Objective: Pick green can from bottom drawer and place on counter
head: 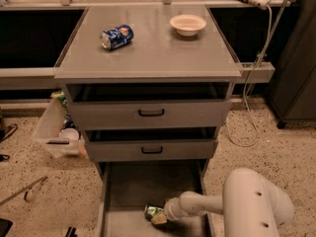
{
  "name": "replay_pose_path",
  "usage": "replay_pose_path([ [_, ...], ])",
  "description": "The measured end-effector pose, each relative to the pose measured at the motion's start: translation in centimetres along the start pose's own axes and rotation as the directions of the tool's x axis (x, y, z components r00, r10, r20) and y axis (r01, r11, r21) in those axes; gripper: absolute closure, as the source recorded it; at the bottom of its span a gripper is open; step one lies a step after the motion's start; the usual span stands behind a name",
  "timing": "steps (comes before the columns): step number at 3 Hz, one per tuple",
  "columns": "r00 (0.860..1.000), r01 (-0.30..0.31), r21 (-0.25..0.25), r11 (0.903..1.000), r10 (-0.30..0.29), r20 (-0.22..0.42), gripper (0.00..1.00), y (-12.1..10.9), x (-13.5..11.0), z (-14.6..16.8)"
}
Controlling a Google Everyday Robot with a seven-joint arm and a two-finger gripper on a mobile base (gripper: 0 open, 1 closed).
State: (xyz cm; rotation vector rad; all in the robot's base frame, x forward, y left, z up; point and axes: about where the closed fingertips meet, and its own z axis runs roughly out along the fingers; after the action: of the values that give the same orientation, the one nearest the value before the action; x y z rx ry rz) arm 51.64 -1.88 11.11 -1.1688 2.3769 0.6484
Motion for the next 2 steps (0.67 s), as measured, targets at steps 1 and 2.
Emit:
replay_pose_path([
  [1, 1.000, 0.000, 0.000, 1.0000, 0.000, 0.000, 0.65, 0.1, -0.2, -0.3],
  [2, 0.999, -0.012, -0.008, 0.9999, 0.012, 0.041, 0.89, -1.7, -3.1, -4.8],
])
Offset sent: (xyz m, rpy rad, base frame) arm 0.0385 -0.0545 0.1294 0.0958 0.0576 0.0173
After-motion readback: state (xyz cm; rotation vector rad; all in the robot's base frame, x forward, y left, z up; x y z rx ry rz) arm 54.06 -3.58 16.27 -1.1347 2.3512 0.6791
